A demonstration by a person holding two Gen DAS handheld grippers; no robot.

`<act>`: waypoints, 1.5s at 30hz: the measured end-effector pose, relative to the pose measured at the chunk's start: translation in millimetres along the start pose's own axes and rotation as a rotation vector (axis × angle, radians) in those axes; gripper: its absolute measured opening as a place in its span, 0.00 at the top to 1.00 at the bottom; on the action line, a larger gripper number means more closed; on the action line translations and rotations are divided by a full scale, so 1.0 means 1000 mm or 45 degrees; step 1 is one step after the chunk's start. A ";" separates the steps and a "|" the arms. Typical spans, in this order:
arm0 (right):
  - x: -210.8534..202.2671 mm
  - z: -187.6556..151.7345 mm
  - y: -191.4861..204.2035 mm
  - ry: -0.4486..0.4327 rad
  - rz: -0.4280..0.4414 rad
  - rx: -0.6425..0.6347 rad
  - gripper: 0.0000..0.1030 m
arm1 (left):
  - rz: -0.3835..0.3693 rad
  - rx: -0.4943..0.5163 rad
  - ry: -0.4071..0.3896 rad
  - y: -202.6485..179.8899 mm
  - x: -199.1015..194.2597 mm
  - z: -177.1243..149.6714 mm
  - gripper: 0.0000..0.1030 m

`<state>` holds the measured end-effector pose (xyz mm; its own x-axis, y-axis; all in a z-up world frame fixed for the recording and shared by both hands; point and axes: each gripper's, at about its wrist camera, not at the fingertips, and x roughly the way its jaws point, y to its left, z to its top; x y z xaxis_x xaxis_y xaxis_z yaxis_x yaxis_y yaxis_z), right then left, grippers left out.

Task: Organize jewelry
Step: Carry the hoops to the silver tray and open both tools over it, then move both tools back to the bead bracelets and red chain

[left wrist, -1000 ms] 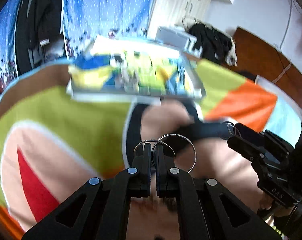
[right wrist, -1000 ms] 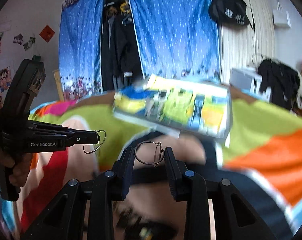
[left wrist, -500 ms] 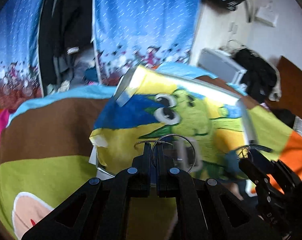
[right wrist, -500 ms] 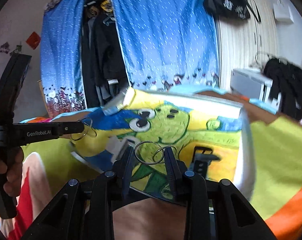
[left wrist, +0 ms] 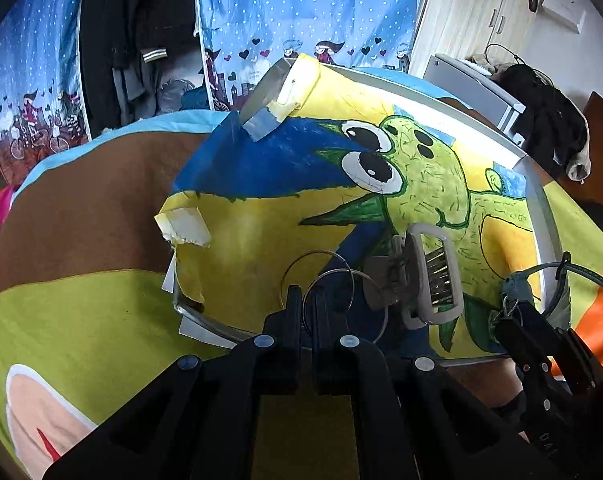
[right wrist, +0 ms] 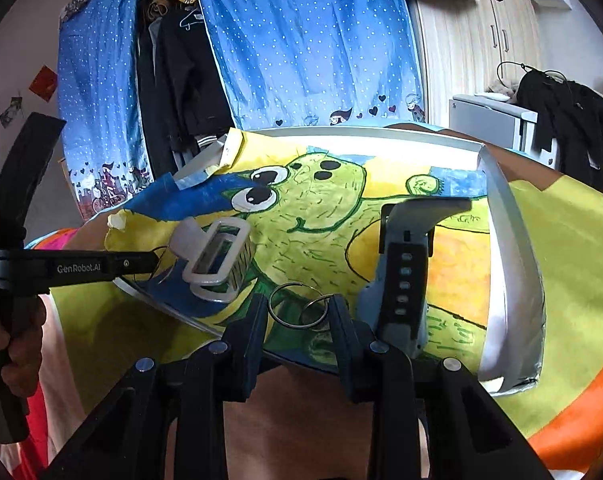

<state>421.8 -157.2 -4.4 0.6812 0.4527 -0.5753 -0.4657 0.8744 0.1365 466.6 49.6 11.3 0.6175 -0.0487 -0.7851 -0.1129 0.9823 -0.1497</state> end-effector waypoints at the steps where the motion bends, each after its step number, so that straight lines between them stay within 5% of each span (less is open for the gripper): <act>1: 0.000 -0.001 0.000 0.002 -0.004 -0.002 0.71 | 0.000 -0.002 0.003 0.000 -0.001 0.000 0.95; 3: -0.003 -0.002 0.002 0.002 -0.006 -0.004 0.67 | -0.002 -0.011 -0.003 -0.001 -0.004 -0.001 0.90; 8: -0.020 -0.002 0.005 -0.028 -0.012 -0.011 0.60 | -0.029 -0.046 -0.092 -0.001 -0.028 -0.004 0.40; 11: -0.037 -0.001 0.007 -0.061 -0.027 -0.013 0.52 | -0.061 -0.073 -0.155 0.001 -0.047 -0.008 0.32; 17: -0.092 0.001 0.013 -0.197 -0.039 -0.004 0.19 | -0.094 -0.086 -0.292 0.001 -0.092 -0.027 0.14; 21: -0.131 0.002 0.018 -0.285 -0.036 0.025 0.00 | -0.125 -0.070 -0.389 0.000 -0.127 -0.048 0.10; 34: -0.224 -0.033 0.044 -0.399 -0.098 0.080 0.00 | -0.127 0.100 -0.599 -0.011 -0.221 -0.138 0.07; 45: -0.266 -0.104 0.062 -0.339 -0.111 0.118 0.00 | -0.148 0.136 -0.546 -0.004 -0.254 -0.211 0.07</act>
<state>153.5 -241.4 73.4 0.8463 0.3945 -0.3579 -0.3537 0.9186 0.1763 146.1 20.4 84.7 0.8904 -0.1025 -0.4436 0.0433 0.9890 -0.1417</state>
